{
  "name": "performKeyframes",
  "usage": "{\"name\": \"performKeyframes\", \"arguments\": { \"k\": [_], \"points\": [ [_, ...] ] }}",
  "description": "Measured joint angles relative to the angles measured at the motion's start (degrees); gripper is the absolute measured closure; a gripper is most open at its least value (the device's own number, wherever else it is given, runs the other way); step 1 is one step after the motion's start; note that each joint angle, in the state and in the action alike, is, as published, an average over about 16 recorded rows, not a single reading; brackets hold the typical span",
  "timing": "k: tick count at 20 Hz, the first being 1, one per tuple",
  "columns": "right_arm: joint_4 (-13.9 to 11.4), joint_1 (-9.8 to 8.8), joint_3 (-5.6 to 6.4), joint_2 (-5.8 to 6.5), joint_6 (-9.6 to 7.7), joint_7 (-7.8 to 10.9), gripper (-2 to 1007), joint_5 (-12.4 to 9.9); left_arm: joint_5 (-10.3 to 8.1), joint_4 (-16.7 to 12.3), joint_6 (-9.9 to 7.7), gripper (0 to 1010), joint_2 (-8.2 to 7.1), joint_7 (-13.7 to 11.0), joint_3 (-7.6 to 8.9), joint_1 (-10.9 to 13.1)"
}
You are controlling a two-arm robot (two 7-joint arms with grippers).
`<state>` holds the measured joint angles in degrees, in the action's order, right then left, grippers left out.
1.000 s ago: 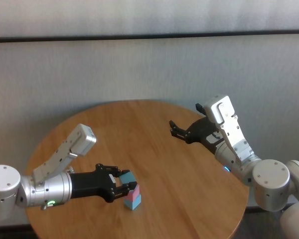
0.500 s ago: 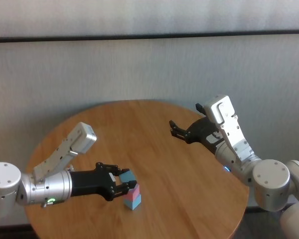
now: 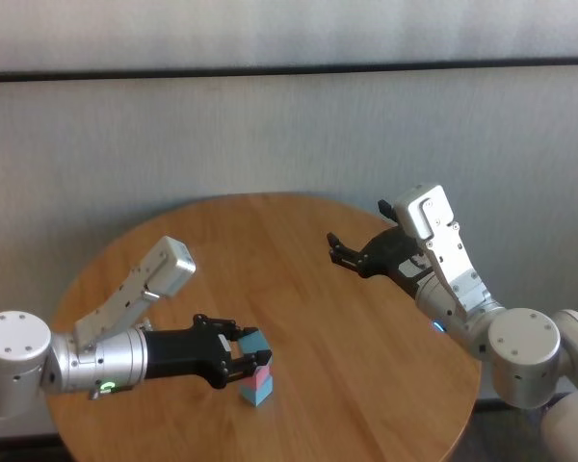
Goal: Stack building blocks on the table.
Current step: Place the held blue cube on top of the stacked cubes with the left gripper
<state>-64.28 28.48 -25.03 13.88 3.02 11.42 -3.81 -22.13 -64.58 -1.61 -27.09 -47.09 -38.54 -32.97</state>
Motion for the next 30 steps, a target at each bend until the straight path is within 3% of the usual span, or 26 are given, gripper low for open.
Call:
{"name": "performKeyframes", "arguments": {
  "k": [17,23,30],
  "points": [
    [0.00,0.00,0.00,0.00,0.00,0.00,0,0.00,0.16,0.81,-0.32,584,0.50,-0.01,-0.24,-0.56],
    [0.00,0.00,0.00,0.00,0.00,0.00,0,0.00,0.14,0.76,-0.28,487,0.48,-0.04,-0.23,-0.53],
    [0.00,0.00,0.00,0.00,0.00,0.00,0,0.00,-0.08,0.78,-0.04,286,0.39,-0.52,-0.20,-0.49]
  ]
}}
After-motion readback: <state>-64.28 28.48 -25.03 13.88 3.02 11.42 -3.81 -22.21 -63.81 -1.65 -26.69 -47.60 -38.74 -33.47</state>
